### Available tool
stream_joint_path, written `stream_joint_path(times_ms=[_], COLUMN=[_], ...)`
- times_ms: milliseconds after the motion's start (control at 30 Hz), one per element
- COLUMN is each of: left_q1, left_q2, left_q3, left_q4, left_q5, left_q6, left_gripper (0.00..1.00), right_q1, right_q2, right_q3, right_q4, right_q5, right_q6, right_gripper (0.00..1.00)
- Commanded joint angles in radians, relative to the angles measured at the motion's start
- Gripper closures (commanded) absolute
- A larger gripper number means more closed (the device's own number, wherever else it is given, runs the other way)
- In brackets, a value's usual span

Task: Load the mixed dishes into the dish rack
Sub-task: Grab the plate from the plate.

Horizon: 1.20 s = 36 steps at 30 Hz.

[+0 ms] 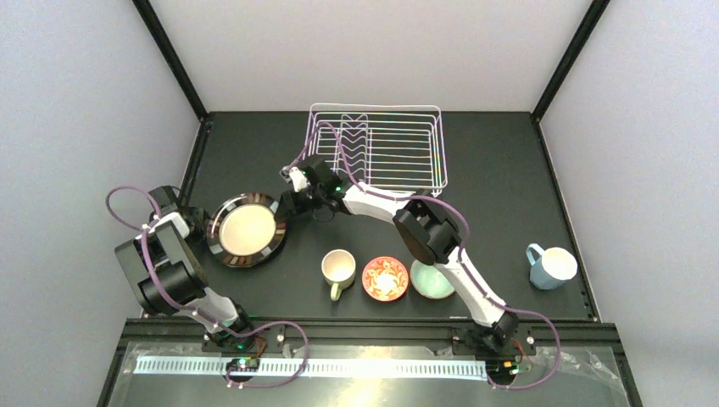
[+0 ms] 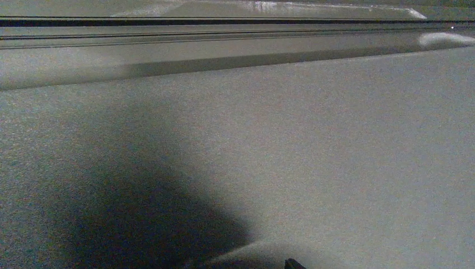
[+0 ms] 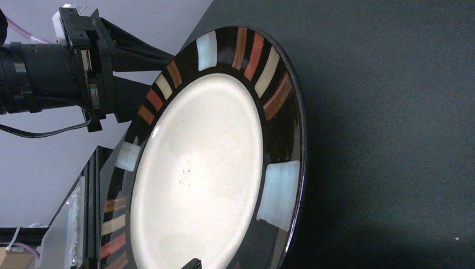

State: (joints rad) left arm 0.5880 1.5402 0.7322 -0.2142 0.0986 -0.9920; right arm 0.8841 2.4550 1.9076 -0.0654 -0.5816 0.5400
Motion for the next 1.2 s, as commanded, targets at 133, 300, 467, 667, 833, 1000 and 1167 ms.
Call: stream_joint_path(times_ms=[133,300,467,667,833,1000,1167], left_q1=[-0.007,-0.007,-0.007,-0.007,-0.008,-0.007,-0.007], left_q2=[0.046,0.046,0.051,0.06,0.061,0.06,0.062], left_q3=[0.035,0.041,0.049,0.061,0.067,0.077,0.094], left_q4=[-0.064,-0.075,-0.088,-0.111,-0.122,-0.139,-0.157], left_q5=[0.07,0.073,0.081,0.08,0.081,0.079,0.075], left_q6=[0.049,0.061,0.073,0.095,0.105,0.117,0.129], left_gripper=[0.07,0.07,0.07,0.07,0.07,0.07,0.07], right_q1=[0.019,0.032,0.042,0.049,0.05,0.049,0.051], right_q2=[0.05,0.032,0.009,-0.012,-0.023,-0.021,-0.025], right_q3=[0.058,0.052,0.045,0.051,0.066,0.112,0.158], right_q4=[-0.037,-0.039,-0.036,-0.03,-0.026,-0.047,-0.068], right_q5=[-0.022,-0.013,-0.008,-0.004,-0.006,-0.008,-0.005], right_q6=[-0.012,-0.021,-0.029,-0.025,-0.017,-0.017,-0.02], right_gripper=[0.25,0.26,0.28,0.29,0.29,0.29,0.29])
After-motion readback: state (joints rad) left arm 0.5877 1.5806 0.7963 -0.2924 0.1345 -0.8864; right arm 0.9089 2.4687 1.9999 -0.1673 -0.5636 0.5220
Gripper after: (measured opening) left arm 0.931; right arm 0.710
